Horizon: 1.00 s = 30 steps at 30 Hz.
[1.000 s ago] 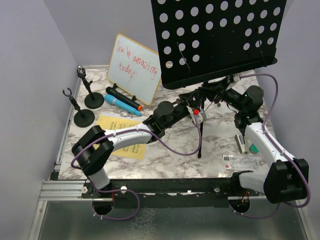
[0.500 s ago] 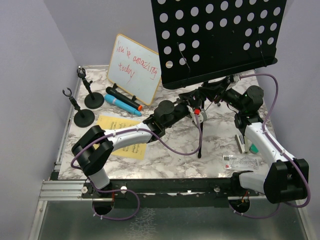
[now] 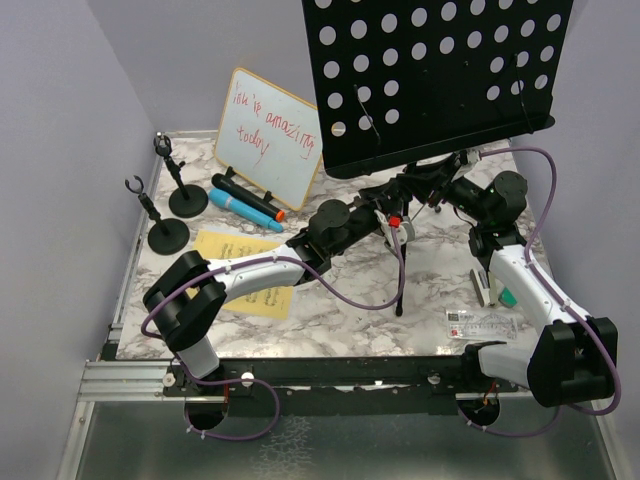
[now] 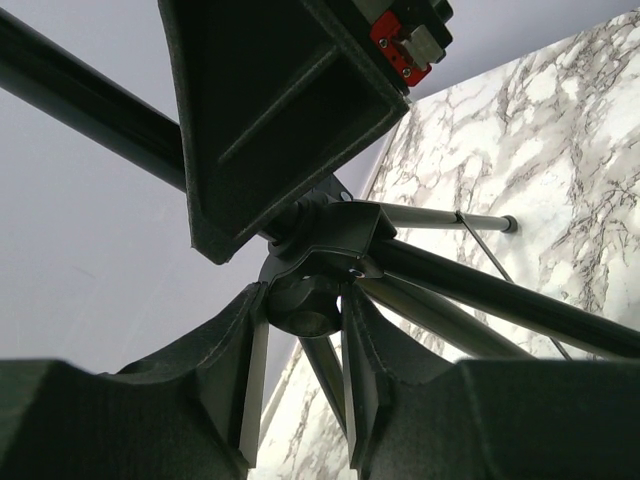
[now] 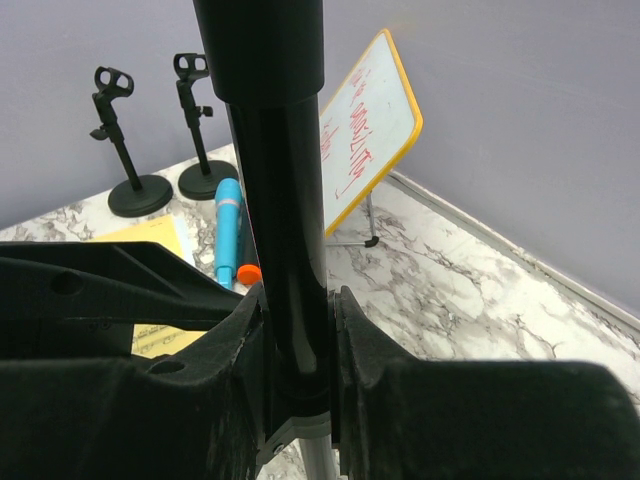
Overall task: Pack up the instrument practice props
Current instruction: Unscrew the knob on the music stand.
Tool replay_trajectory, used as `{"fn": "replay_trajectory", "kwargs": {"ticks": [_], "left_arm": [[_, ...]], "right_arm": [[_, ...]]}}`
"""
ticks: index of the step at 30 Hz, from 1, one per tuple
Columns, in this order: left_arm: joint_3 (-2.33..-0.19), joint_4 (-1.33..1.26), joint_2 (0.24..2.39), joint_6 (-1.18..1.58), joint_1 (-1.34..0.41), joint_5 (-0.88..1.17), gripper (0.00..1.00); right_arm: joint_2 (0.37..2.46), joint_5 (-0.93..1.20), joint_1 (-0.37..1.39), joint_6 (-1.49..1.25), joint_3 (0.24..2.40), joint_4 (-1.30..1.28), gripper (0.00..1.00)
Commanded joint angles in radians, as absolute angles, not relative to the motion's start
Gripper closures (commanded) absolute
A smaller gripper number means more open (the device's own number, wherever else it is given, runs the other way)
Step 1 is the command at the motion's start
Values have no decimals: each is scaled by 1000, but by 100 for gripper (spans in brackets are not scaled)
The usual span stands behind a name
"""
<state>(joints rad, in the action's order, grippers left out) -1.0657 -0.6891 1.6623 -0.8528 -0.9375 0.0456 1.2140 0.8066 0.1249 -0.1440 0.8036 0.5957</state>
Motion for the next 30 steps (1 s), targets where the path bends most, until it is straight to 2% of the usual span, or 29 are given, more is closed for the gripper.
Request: {"fn": "replay_trajectory", "kwargs": {"ticks": [1,4,9,20,30], "left_arm": [[-1083,-696,1627,-846,-937,66,68],[-1080,-695,1622,-840,-937,81,78],[-1090,-675,1604,-740,-917,137,100],[-1170,-606,1609,-216,-815,267,100],[-1175,-604,1624,238,-810,142,100]], "right_arm": [[1226,890,130,-149,778,474,99],[1228,890,130,-146,778,474,99],[1229,888,130,-144,778,470,99],[1239,896,130,-144,785,460,99],[1250,897,130,-151,788,457,99]]}}
